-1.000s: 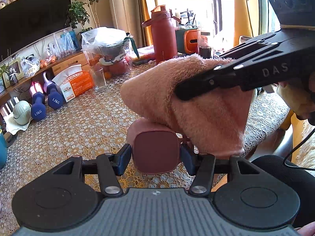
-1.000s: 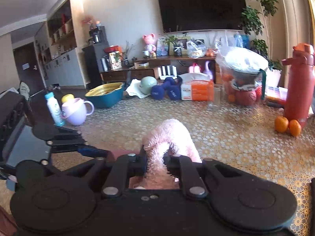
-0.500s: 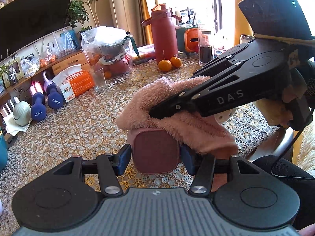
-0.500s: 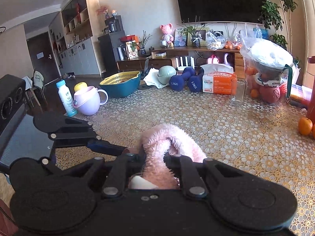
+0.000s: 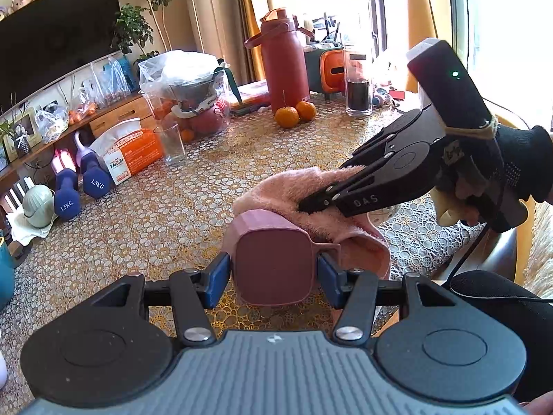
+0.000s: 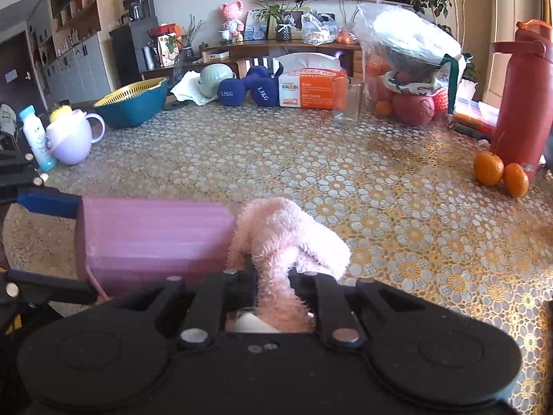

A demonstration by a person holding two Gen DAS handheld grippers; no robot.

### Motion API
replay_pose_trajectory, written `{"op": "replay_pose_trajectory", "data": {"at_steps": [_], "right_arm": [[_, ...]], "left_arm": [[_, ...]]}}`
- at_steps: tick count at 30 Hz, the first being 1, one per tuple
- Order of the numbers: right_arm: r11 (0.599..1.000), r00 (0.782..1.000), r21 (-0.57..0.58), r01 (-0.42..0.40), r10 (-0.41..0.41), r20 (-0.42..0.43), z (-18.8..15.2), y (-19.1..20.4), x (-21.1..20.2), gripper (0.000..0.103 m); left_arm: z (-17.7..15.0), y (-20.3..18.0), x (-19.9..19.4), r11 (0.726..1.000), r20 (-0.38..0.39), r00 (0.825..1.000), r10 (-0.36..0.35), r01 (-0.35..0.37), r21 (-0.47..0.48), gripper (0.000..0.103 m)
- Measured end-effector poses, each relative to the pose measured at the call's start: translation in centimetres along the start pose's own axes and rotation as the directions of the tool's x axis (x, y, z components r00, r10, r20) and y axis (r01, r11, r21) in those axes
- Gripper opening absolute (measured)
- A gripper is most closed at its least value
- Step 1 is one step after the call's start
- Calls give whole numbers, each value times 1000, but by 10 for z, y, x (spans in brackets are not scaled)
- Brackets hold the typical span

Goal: Clean container
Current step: 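Wipe the towel across the cup's side with the right tool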

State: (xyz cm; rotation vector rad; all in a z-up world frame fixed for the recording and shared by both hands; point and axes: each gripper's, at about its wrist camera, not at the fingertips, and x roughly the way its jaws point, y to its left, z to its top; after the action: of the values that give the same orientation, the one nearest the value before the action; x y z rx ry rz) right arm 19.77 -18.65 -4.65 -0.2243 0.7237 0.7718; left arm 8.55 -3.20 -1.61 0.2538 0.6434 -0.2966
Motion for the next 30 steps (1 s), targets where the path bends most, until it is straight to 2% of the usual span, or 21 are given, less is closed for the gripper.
{"op": "replay_pose_trajectory", "data": {"at_steps": [3, 7, 12, 18, 22, 26, 30], "right_arm": [[999, 998, 13, 38, -38, 54, 0, -1, -18, 12], [999, 988, 8, 40, -40, 147, 9, 0, -56, 12], [998, 977, -61, -30, 42, 209, 22, 17, -93, 12], [979, 972, -156, -131, 158, 175, 26, 55, -84, 12], [967, 975, -199, -160, 187, 125, 26, 72, -63, 12], [965, 969, -165, -203, 223, 111, 32, 65, -53, 15], [970, 973, -144, -195, 210, 100, 35, 57, -46, 15]], "left_arm": [[0, 2, -1, 1000, -3, 1000, -3, 3, -7, 54], [-2, 2, -1, 1000, -2, 1000, -2, 2, -7, 55], [-2, 2, -1, 1000, 0, 1000, -1, 1, -5, 55], [-1, 1, -1, 1000, -2, 1000, 0, 0, 1, 55], [-2, 1, -1, 1000, 0, 1000, 5, -5, 8, 54], [-2, 7, -1, 1000, 3, 1000, -10, 10, -18, 54], [-3, 5, -1, 1000, 9, 1000, -9, 10, -13, 54]]}}
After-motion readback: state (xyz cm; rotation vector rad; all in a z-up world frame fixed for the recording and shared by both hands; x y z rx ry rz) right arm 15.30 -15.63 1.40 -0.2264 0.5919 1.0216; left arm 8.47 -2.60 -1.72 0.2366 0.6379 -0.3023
